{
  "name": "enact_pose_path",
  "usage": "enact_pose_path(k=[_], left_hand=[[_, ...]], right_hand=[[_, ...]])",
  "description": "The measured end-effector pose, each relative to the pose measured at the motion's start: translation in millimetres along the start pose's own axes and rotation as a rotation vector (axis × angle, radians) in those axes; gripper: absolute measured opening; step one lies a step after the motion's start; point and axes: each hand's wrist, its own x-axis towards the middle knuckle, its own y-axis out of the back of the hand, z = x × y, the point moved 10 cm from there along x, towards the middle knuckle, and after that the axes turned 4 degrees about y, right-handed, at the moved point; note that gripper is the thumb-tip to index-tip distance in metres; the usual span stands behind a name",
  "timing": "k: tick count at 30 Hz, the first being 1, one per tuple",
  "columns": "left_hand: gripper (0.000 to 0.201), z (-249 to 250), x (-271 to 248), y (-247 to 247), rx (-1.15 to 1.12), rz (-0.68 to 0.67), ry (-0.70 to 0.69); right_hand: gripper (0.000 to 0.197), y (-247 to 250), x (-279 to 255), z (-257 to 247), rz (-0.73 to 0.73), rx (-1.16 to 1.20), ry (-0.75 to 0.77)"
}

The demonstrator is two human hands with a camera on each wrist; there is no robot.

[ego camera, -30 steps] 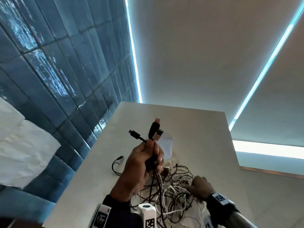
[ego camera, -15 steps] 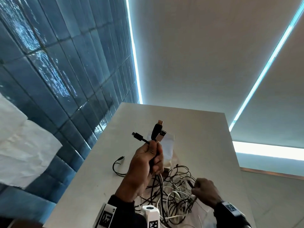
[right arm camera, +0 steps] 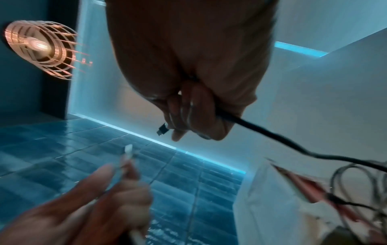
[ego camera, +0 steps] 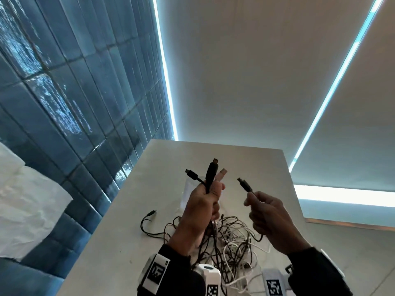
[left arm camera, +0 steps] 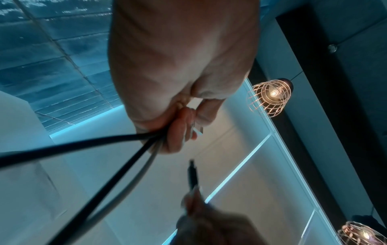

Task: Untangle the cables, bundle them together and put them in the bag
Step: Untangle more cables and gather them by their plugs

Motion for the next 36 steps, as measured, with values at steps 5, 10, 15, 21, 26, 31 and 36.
enact_pose_path(k=[5,10,15,21,26,31,36], left_hand=[[0.034,-5,4,-20,0.193,-0.089,-0.052],[0.024,6,5,-3,0.108,0.025,-0.107],[0.029,3,5,-10,0.227,0.076,-0.116],[0.054,15,3,-8,-0.015,-0.034,-0.148],[0.043,31,-1,-5,-0.133,-0.068,-0.215],[0.023,38,-3,5,-0.064,-0.104,-0.273],[0.028,44,-7,16,-0.126,-0.066,-0.271]], right_hand=[[0.032,-54,-20,-35,-0.168,-0.047,0.161],[0.035,-62,-29,-34,-0.293,-0.087,0.191],[0.032,-76,-34,-21,-0.363,-0.114,0.187],[0.034,-66,-17,-17,-0.329,-0.285,0.33],[0.033,-60,-6,5,-0.33,-0.489,0.353],[0.032,-30,8,39,-0.228,-0.553,0.311],[0.033,-16,7,58,-0.19,-0.546,0.28]])
